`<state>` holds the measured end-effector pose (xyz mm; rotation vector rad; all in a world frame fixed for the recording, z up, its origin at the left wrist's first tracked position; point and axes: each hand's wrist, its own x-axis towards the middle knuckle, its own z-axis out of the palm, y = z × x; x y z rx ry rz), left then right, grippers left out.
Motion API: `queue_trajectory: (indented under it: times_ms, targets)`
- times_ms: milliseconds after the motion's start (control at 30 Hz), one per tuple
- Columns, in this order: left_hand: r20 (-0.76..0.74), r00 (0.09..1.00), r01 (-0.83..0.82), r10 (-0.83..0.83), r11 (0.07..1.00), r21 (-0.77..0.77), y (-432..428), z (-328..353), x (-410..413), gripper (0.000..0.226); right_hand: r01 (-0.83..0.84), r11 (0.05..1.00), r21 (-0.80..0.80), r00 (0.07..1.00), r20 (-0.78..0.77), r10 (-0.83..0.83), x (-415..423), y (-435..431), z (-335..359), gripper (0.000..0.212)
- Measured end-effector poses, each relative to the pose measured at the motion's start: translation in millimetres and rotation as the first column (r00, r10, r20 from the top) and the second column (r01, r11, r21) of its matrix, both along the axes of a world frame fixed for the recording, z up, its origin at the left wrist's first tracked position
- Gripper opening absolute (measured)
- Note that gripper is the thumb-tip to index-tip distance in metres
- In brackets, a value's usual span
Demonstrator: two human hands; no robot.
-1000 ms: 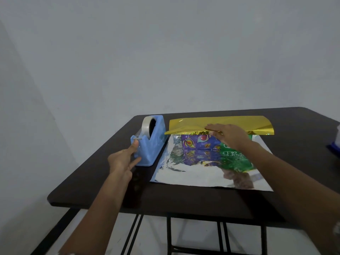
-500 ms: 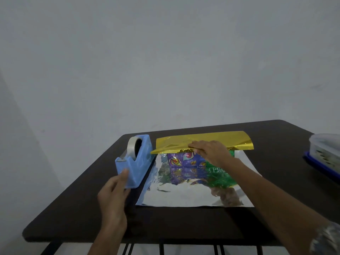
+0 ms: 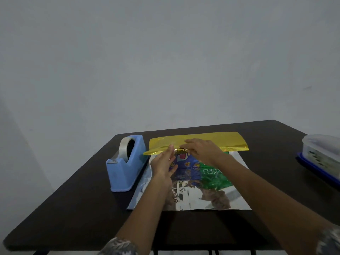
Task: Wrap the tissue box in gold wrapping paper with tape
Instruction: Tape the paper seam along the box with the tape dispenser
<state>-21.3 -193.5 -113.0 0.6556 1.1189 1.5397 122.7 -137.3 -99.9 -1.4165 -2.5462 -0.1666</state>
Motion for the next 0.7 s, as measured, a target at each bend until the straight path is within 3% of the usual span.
queue_trajectory:
  times_ms: [333, 700]
  targets:
    - [-0.067, 0.986, -0.159, 0.156, 0.986, -0.049, 11, -9, 10, 0.016, -0.035, 0.999, -0.033, 0.993, -0.112, 0.031, -3, -4, -4, 0.041]
    - [-0.072, 0.988, -0.142, 0.136, 0.985, -0.094, 21, -17, 0, 0.016, -0.01, 0.999, -0.032, 0.995, -0.101, 0.007, -3, -3, -9, 0.041]
